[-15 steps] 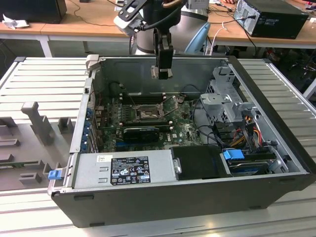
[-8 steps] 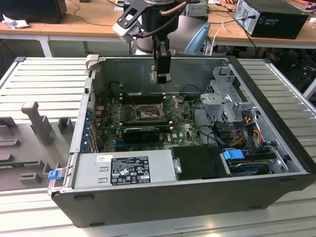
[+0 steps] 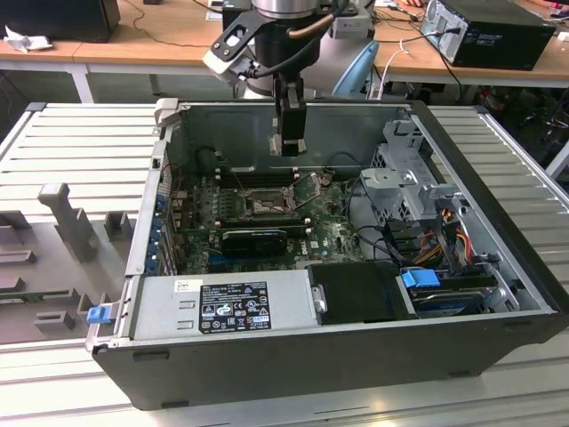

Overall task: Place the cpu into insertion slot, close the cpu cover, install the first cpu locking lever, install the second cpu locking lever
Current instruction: 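Place the cpu into insertion slot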

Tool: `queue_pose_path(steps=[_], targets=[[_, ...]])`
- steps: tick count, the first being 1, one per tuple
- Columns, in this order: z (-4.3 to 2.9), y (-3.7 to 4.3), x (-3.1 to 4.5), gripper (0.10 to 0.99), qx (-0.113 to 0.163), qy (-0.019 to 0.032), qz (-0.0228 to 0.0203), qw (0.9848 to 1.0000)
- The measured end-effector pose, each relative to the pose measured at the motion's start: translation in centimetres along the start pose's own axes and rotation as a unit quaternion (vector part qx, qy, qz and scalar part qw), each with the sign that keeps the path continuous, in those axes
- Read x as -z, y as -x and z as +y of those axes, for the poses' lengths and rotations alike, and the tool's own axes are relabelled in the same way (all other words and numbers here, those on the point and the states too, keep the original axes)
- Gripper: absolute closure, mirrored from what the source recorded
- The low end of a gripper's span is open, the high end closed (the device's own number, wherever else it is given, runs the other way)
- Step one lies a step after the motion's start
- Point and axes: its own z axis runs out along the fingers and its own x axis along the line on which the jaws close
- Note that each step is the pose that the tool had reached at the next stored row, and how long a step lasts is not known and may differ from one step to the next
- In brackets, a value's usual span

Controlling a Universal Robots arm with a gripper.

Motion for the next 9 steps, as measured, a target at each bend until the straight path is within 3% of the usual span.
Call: queue_pose_path(steps=[5,9], targets=[[-0.06,0.01,-0.71,0.557,0.000,-0.0055,-0.0001,1.0000],[-0.11,0.02,-1.22,0.557,0.000,-0.0056,0.0000,1.0000]])
